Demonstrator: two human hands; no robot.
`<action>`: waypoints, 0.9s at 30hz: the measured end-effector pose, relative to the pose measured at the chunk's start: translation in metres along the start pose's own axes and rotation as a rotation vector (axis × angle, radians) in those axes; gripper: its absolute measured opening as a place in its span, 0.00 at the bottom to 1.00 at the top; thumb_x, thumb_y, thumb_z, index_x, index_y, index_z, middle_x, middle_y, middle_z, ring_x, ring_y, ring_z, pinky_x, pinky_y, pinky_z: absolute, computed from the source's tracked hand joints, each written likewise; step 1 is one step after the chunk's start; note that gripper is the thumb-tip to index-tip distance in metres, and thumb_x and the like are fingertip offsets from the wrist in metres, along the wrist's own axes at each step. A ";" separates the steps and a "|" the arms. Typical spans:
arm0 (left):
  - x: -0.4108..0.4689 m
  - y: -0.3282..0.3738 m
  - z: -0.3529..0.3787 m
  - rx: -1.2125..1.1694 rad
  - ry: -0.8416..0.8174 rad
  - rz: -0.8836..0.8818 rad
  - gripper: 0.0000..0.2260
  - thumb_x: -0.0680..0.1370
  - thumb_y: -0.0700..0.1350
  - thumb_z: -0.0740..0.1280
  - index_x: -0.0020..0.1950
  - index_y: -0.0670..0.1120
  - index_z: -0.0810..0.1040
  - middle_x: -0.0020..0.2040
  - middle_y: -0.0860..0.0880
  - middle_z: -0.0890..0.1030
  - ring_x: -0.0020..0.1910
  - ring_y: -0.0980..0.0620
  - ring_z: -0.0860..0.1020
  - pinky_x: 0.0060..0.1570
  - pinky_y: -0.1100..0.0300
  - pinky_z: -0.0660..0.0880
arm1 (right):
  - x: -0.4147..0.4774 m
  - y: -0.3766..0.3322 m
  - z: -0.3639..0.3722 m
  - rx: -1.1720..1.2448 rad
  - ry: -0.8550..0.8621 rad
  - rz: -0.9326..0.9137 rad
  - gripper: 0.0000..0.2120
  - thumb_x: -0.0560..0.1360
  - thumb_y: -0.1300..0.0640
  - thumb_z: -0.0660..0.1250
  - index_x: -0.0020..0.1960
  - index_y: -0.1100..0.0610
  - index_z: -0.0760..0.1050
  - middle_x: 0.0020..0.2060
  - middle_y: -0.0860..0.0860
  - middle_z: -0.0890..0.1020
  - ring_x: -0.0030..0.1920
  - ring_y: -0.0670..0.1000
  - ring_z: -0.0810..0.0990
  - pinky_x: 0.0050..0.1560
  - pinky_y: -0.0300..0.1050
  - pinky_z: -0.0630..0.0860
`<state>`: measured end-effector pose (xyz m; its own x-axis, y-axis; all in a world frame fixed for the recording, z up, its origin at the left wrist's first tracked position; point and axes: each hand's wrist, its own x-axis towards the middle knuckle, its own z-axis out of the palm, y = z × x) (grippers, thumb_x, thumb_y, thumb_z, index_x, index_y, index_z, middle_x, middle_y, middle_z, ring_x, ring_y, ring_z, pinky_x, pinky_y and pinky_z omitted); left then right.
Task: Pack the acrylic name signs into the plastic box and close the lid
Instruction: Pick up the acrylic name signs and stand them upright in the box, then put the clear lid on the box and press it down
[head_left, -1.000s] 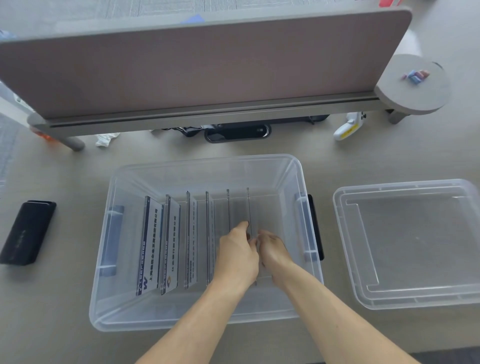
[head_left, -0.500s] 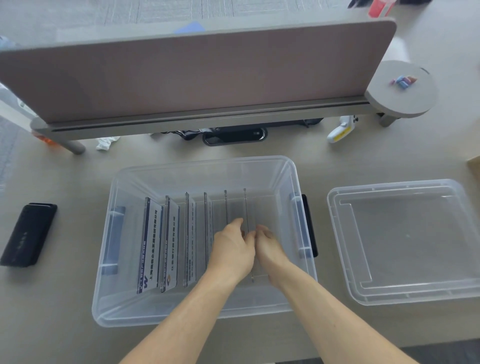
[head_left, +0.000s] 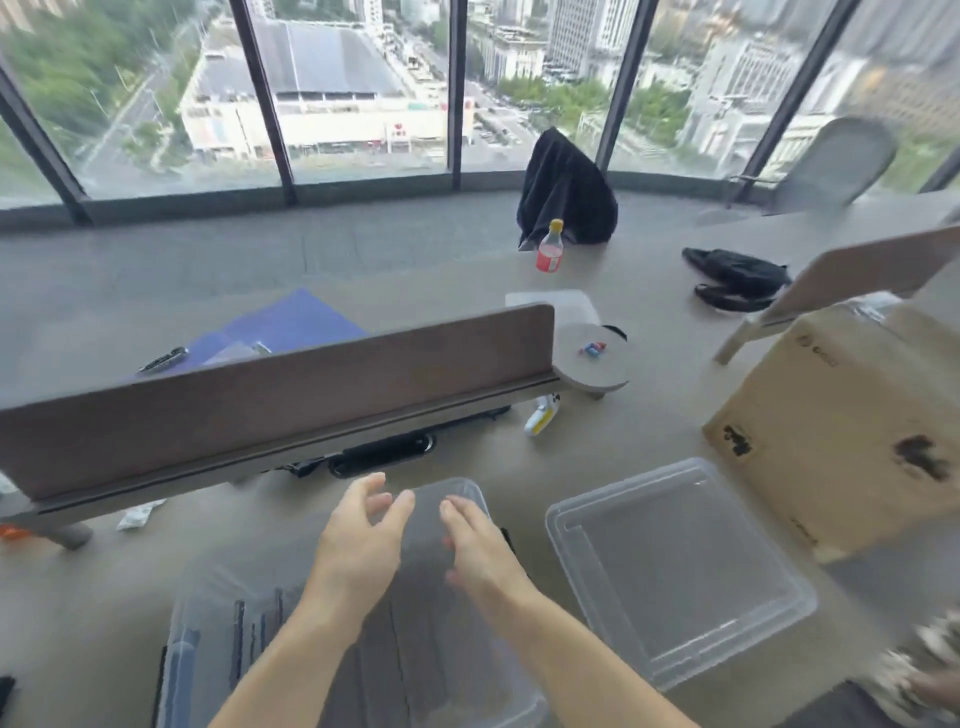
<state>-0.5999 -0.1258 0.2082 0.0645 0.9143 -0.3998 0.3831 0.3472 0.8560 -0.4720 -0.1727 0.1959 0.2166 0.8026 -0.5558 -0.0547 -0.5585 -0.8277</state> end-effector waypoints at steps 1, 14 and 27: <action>0.000 0.008 0.006 -0.014 -0.032 0.016 0.20 0.80 0.55 0.67 0.72 0.57 0.71 0.64 0.55 0.79 0.63 0.52 0.78 0.62 0.43 0.79 | -0.003 -0.005 -0.006 0.000 0.032 -0.018 0.22 0.82 0.45 0.55 0.74 0.49 0.66 0.71 0.45 0.71 0.71 0.47 0.70 0.73 0.54 0.67; -0.037 0.038 0.147 -0.073 -0.392 -0.039 0.24 0.82 0.52 0.66 0.77 0.50 0.66 0.66 0.49 0.76 0.62 0.49 0.77 0.57 0.47 0.81 | -0.056 0.022 -0.161 0.139 0.364 0.007 0.11 0.83 0.46 0.57 0.63 0.45 0.70 0.59 0.41 0.76 0.63 0.46 0.75 0.66 0.50 0.73; 0.017 0.022 0.311 0.069 -0.182 -0.339 0.27 0.82 0.52 0.66 0.79 0.44 0.66 0.71 0.45 0.72 0.53 0.47 0.75 0.52 0.52 0.75 | 0.045 0.078 -0.391 -0.089 0.373 0.139 0.20 0.82 0.47 0.59 0.70 0.54 0.71 0.62 0.48 0.76 0.65 0.51 0.75 0.68 0.53 0.71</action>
<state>-0.3036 -0.1673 0.1178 0.0838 0.6959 -0.7132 0.4716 0.6028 0.6436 -0.0853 -0.2620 0.1364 0.5527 0.5962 -0.5823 -0.0276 -0.6852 -0.7278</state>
